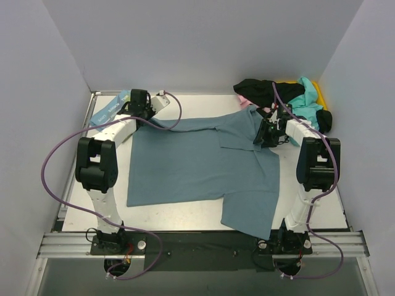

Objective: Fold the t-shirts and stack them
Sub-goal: Flatten out the tshirt, then fold the flattened tshirt in 1/3 of the way

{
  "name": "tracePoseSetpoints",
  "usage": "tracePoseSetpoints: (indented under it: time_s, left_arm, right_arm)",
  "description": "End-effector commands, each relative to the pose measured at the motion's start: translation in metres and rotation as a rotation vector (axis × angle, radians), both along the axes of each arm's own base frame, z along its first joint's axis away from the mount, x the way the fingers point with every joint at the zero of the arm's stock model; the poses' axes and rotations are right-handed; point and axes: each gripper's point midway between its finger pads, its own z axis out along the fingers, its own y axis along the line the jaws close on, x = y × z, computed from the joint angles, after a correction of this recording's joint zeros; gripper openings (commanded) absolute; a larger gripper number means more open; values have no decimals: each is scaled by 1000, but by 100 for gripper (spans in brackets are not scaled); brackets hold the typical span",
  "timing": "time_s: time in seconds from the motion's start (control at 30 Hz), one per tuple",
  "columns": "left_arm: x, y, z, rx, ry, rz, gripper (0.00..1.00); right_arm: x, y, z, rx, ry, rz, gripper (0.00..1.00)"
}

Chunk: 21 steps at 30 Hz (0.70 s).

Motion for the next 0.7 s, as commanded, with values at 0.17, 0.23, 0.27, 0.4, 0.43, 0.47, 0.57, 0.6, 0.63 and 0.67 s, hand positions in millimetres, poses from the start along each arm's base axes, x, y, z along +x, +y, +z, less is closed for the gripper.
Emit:
tracePoseSetpoints:
  time_s: [0.17,0.23,0.27,0.4,0.43,0.47,0.57,0.6,0.63,0.67]
  left_arm:
    - [6,-6,24,-29,-53,-6,0]
    - [6,-4,25,-31,-54,-6,0]
    - [6,-5,27,-33,-58,-7,0]
    - [5,-6,28,-37,-61,-10,0]
    - [5,-6,27,-37,-57,-11,0]
    - [4,-7,27,-39,-57,-12,0]
    - [5,-7,28,-42,-62,-10,0]
    - [5,-7,29,-45,-63,-8,0]
    - [6,-8,29,-47,-65,-6,0]
    - [6,-9,29,-47,-64,-10,0]
  right_arm:
    - [-6,7,-1,40,26,-2,10]
    - [-4,5,1,40,22,-10,4]
    - [-4,2,0,33,24,-16,5]
    - [-7,-5,-2,-15,26,-15,15]
    - [-6,-8,-2,-27,24,-19,17]
    - [-6,-8,-7,-29,33,-20,18]
    - [-7,-7,-17,-20,63,-19,22]
    - [-9,-8,-22,-25,75,-22,23]
    - [-11,-9,-24,-28,86,-36,23]
    - [-12,-11,-24,-28,86,-39,24]
